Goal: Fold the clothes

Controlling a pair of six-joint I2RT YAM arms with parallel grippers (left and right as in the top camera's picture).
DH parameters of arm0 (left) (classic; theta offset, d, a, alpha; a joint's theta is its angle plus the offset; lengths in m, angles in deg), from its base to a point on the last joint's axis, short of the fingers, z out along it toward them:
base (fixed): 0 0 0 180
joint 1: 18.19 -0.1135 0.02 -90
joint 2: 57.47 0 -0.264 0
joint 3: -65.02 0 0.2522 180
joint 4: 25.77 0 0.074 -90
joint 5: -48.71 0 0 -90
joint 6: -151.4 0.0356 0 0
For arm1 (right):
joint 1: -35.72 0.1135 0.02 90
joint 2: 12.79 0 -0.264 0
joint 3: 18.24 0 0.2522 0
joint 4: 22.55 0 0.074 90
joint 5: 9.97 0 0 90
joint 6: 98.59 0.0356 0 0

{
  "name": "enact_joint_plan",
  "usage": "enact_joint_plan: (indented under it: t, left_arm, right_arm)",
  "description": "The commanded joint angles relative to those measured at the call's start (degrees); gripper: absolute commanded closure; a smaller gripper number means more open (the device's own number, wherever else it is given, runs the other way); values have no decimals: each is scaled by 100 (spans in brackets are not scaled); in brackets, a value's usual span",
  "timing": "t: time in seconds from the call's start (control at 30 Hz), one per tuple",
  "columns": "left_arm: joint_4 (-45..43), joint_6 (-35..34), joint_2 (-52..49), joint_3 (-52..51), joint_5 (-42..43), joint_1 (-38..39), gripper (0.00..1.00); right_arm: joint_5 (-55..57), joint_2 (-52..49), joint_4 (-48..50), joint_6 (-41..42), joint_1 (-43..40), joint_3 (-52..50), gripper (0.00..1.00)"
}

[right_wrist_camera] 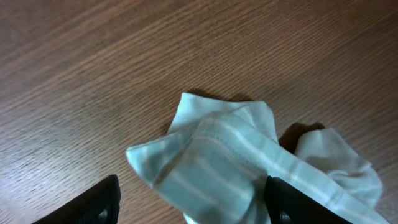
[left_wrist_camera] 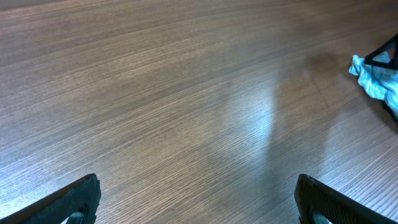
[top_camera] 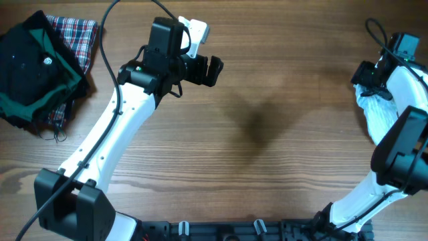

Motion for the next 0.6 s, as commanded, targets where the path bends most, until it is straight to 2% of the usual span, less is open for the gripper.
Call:
enact_joint_plan:
  t: [0.0,0.03,0.17,0.2,0.33,0.37,0.57]
  left_arm:
    - [9,109,-74,118,-52,15,0]
    - [17,109,-74,118,-52,15,0]
    - [17,109,-74,118,-52,15,0]
    - [17,109,-74,118,-52,15,0]
    - [17,109,-74,118,-52,15,0]
    - [17,109,-74,118,-52,15,0]
    - [0,111,-74,118,-57,15,0]
  right_arm:
    - [170,-151,146,-94,-39,44,32]
    - [170,-151,184,-94,-42,44,36]
    - [262,-149,275,-61,-42,50,65]
    - [273,-133,267,37,-42,79,76]
    - [216,37,219,343,-42,151,93]
    - [160,170,219,352,-42,151,96]
    - [-297,669,72,420,-39,153,96]
